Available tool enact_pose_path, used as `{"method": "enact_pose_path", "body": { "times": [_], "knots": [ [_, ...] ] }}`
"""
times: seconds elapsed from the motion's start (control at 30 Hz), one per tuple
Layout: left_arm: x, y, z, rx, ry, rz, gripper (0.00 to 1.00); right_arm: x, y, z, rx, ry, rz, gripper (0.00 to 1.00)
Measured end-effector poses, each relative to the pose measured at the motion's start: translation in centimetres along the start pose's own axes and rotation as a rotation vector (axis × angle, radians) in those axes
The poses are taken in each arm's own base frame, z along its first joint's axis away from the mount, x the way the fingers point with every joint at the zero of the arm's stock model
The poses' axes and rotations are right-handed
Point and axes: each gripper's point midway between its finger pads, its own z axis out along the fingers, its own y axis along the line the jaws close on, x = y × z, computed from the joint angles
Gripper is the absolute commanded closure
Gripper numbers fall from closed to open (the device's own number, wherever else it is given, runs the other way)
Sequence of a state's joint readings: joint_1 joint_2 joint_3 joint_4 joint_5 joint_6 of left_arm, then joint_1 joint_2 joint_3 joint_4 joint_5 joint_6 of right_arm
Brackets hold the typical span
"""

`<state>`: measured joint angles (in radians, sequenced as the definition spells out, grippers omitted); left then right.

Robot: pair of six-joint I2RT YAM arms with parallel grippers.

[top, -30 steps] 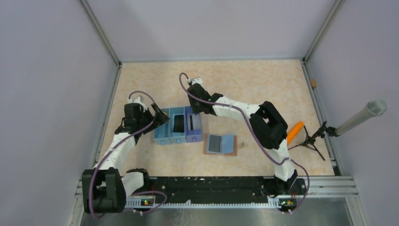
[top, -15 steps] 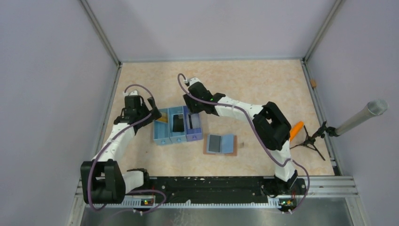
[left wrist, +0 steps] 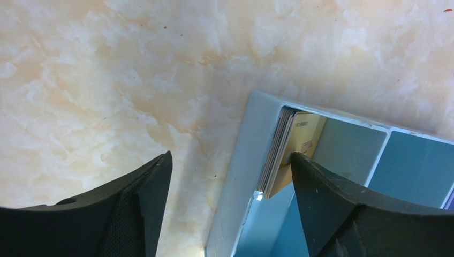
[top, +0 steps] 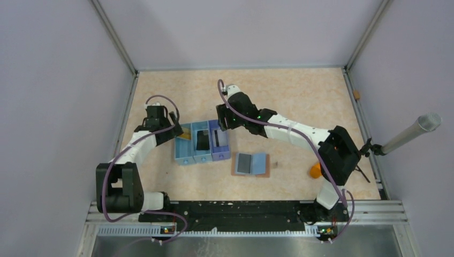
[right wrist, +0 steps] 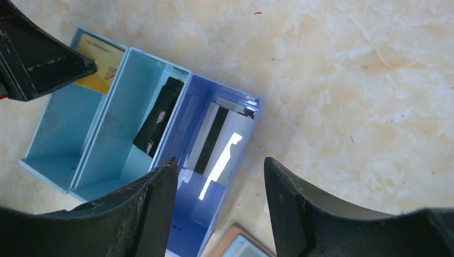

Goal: Put the credit cards into the card holder
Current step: Move the storage box to the center of the board, then pick up the credit card from the storage box.

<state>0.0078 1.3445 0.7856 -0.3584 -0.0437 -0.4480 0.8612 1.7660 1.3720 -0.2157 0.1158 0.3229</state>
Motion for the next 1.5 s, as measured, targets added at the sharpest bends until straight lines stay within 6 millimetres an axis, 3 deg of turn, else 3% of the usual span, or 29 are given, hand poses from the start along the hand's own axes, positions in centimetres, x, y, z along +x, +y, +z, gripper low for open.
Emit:
{"method": "enact_pose_path", "body": {
  "times": [0.23,0.47,1.07,1.1,1.27,1.5],
  "knots": [
    [-0.5,0.1,-0.4,-0.013,-0.027,0.008,0.26,0.7,-1.0,-1.7,0.032,0.001,0.013,0.40],
    [-1.4,0.3,-1.2,-0.023,-0.071,0.005,0.37,-0.1,-1.3,-2.9,0.048,-0.030,0.023,0.41],
    [-1.7,-1.4,-1.9,0.075,-0.072,0.010,0.76,0.3,-1.8,-3.1,0.074,-0.018,0.021,0.41],
    [-1.7,-1.5,-2.0,0.082,-0.072,0.009,0.75,0.3,-1.8,-3.1,0.076,-0.017,0.020,0.41],
    [-1.7,-2.1,-2.3,0.118,-0.072,0.013,0.50,0.5,-2.0,-3.0,0.084,-0.013,0.019,0.41],
    [-1.5,-2.0,-1.8,0.118,-0.061,0.030,0.35,1.3,-2.3,-3.0,0.093,0.008,0.016,0.41]
  ]
}}
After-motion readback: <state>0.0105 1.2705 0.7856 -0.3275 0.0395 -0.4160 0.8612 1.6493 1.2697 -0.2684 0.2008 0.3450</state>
